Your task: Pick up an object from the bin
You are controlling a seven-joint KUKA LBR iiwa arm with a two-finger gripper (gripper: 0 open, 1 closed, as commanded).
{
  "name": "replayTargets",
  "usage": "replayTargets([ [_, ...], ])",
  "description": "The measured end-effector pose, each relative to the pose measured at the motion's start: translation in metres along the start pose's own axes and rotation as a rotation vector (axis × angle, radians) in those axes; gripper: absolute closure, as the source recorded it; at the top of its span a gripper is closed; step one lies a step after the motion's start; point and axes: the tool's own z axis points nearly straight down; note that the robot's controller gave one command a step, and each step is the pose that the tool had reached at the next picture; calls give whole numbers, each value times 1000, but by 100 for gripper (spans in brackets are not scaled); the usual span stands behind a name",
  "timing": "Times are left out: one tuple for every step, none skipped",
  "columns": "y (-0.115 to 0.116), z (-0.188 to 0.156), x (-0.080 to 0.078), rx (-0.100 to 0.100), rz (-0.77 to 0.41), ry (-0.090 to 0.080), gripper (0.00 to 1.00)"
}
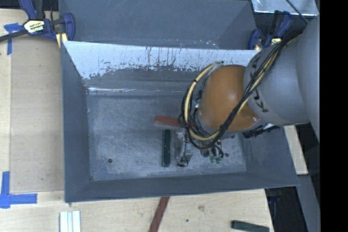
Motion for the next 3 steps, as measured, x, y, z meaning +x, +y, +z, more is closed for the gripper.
replayTargets([
  [14, -32, -23, 0, -18, 0, 0],
  [14, -32, -23, 0, -18, 0, 0],
  [20, -14, -64, 0, -35, -3, 0],
])
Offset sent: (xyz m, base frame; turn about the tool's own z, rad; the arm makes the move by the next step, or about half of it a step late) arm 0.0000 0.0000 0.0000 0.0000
